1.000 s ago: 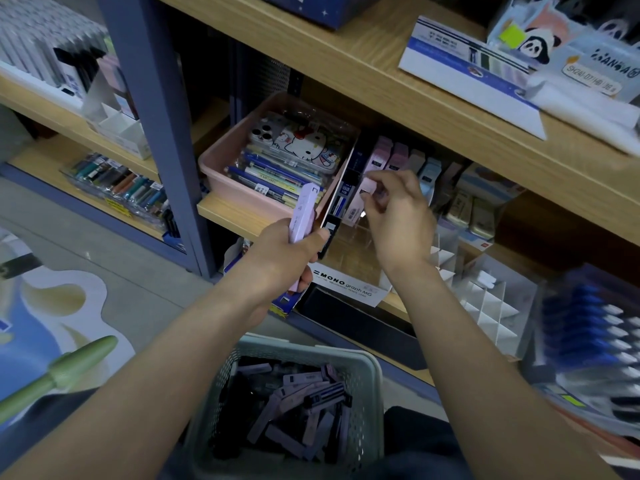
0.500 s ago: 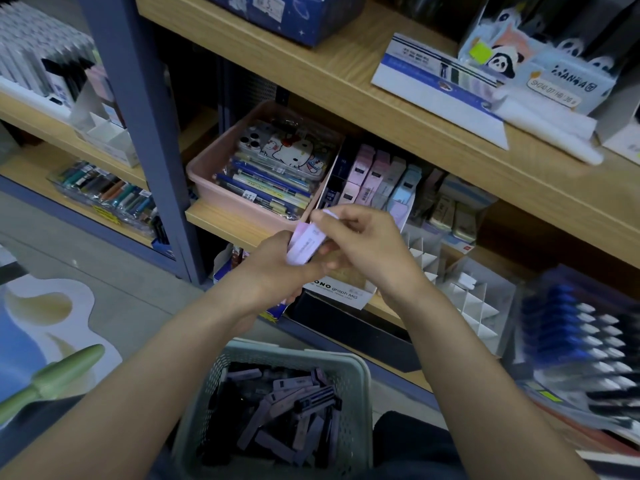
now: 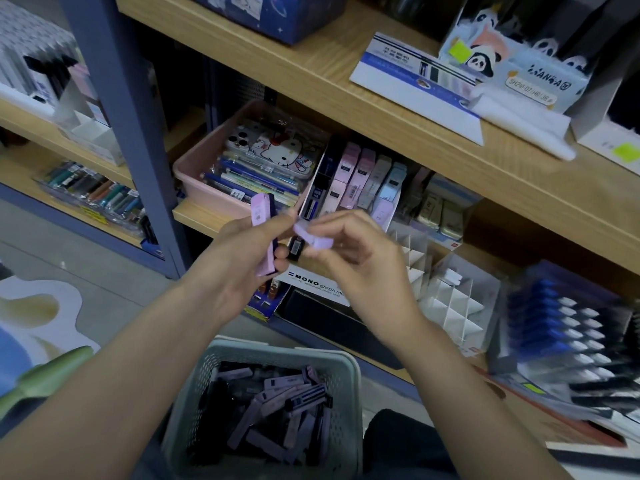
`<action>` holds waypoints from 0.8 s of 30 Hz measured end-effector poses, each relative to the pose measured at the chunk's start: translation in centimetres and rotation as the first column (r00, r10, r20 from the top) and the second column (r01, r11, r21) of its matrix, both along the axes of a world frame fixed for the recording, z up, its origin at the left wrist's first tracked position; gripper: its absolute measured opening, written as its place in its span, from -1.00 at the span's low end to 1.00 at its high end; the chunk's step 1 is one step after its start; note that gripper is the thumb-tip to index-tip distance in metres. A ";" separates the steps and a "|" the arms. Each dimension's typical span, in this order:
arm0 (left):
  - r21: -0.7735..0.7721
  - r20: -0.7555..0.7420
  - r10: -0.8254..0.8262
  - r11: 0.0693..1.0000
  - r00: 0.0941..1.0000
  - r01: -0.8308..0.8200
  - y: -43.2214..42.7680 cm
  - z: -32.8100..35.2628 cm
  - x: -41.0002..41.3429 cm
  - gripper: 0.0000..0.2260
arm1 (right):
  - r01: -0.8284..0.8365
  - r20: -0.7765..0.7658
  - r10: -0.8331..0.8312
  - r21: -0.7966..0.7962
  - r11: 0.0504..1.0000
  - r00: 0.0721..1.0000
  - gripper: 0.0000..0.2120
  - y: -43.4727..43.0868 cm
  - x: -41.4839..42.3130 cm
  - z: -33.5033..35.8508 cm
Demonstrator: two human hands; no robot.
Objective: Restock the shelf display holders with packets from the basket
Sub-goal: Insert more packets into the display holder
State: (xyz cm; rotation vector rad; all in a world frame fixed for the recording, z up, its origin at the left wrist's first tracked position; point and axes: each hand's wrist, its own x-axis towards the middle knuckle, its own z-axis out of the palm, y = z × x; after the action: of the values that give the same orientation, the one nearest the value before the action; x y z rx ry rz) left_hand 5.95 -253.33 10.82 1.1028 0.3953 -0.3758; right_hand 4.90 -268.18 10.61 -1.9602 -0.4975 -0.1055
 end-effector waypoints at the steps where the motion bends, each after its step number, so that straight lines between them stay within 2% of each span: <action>1: 0.033 0.012 0.020 0.999 1.000 -0.021 0.0 -0.2 0.1 -0.88 | -0.021 0.008 0.022 -0.038 0.999 1.000 -0.85 0.0 -0.1 -0.3; 3: 0.174 0.072 0.030 0.984 0.997 -0.042 -0.2 -0.6 0.2 -0.92 | -0.033 -0.050 0.030 -0.074 0.997 0.998 -0.82 -0.2 -0.3 -0.7; 5: 0.306 0.166 -0.011 0.951 0.986 -0.041 -0.5 -0.9 0.1 -0.89 | 0.026 -0.166 -0.041 -0.087 0.996 0.985 -0.80 -0.3 -0.2 -0.6; 8: 0.359 0.243 -0.096 0.933 0.965 0.003 -0.9 -0.7 -0.2 -0.91 | 0.131 -0.236 -0.144 -0.071 0.989 0.961 -0.78 -0.6 0.2 -0.4; 11: 0.376 0.246 -0.163 0.925 0.955 0.061 -1.1 -0.6 -0.5 -0.96 | 0.097 -0.291 -0.113 -0.071 0.993 0.950 -0.79 -0.7 0.5 -0.3; 15: 0.388 0.226 -0.138 0.921 0.964 0.041 -1.2 -0.7 -0.4 -0.86 | 0.078 -0.193 -0.113 -0.182 0.980 0.975 -0.80 -0.5 0.8 -0.3; 17: 0.382 0.217 -0.100 0.924 0.971 0.010 -1.1 -0.8 -0.3 -0.80 | 0.178 -0.128 -0.203 -0.183 0.967 0.971 -0.80 -0.8 1.4 -0.2; 19: 0.372 0.209 -0.092 0.928 0.974 0.007 -0.9 -0.8 -0.2 -0.88 | 0.330 -0.103 -0.344 -0.128 0.935 0.933 -0.89 -1.3 2.4 0.1; 21: 0.375 0.203 -0.101 0.927 0.974 0.017 -0.8 -0.9 -0.1 -0.98 | 0.444 -0.106 -0.450 -0.075 0.893 0.887 -0.85 -1.8 3.5 0.5; 24: 0.394 0.190 -0.107 0.919 0.976 0.024 -0.4 -1.2 0.0 -0.93 | 0.495 -0.148 -0.503 -0.088 0.864 0.851 -0.90 -2.3 4.4 0.7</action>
State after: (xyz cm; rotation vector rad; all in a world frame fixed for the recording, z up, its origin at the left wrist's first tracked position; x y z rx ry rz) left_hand 5.95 -253.78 9.66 1.5349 0.2513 -0.2403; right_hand 9.33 -270.50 11.32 -2.0831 0.1350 -0.2582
